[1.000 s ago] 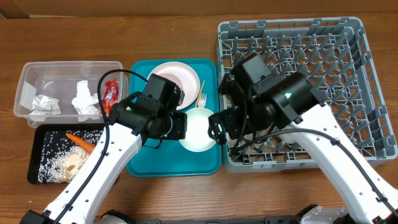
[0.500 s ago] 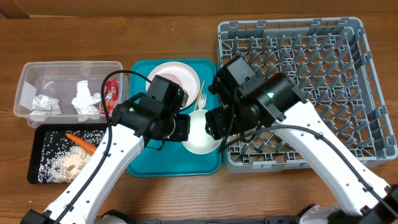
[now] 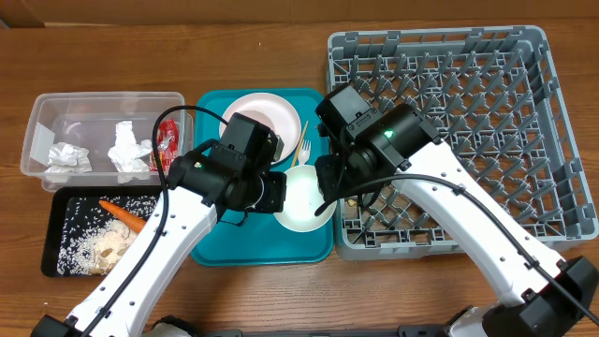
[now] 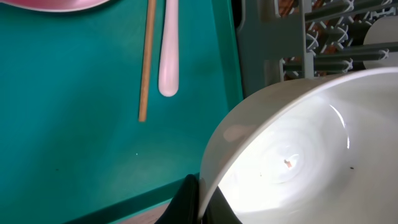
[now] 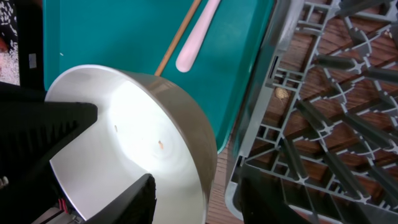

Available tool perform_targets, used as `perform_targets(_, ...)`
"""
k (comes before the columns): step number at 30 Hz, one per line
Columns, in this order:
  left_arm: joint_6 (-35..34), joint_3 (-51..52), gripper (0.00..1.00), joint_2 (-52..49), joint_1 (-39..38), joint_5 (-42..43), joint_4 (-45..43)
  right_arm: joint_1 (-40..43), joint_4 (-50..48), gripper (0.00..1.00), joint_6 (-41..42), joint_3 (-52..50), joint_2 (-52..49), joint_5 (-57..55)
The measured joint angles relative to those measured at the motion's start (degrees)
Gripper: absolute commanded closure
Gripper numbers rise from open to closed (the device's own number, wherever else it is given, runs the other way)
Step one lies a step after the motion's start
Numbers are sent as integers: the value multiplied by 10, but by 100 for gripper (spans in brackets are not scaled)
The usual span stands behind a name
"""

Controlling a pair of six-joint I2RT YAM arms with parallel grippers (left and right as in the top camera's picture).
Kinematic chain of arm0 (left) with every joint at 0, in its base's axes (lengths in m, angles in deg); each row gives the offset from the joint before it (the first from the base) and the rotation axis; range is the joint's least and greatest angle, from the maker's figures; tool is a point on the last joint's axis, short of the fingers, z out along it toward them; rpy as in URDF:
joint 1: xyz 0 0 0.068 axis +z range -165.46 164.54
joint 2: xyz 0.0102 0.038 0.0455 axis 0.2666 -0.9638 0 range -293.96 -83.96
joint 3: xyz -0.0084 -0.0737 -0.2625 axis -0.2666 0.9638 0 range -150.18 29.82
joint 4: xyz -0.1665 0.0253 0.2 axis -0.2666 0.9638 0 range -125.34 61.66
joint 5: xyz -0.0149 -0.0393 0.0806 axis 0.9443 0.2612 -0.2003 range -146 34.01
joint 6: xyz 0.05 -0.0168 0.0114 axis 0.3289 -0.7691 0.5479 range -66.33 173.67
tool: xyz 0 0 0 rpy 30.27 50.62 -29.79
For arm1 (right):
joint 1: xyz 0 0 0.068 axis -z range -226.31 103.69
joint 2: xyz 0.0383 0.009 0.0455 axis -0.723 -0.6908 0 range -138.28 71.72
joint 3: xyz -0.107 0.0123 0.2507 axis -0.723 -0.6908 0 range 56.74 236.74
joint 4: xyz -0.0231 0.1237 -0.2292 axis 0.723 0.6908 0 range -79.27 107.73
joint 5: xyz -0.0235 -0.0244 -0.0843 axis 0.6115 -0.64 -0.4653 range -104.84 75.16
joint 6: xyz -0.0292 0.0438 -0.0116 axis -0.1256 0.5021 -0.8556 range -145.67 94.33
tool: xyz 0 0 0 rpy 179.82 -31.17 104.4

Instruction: Sort waste into correct bins and load items into the dishwasher

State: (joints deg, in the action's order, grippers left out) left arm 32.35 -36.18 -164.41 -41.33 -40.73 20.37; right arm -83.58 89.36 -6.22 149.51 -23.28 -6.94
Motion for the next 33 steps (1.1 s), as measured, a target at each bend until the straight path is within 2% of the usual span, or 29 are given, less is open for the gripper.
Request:
perform_targets(5, 0, 0, 96, 0, 0, 0, -4, -3, -25, 57, 5, -33, 0, -3)
perform_targets(10, 0, 0, 96, 0, 0, 0, -9, -10, -45, 74, 12, -64, 0, -4)
perform_targets(14, 0, 0, 95, 0, 0, 0, -9, -11, -49, 80, 14, -69, -1, -6)
perform_targets(18, 0, 0, 95, 0, 0, 0, -9, -11, -49, 80, 15, -69, -1, -8)
perform_targets(23, 0, 0, 95, 0, 0, 0, -9, -11, -54, 71, 15, -69, -1, -8)
perform_targets(33, 0, 0, 95, 0, 0, 0, -9, -11, -63, 70, 15, -69, -1, -8)
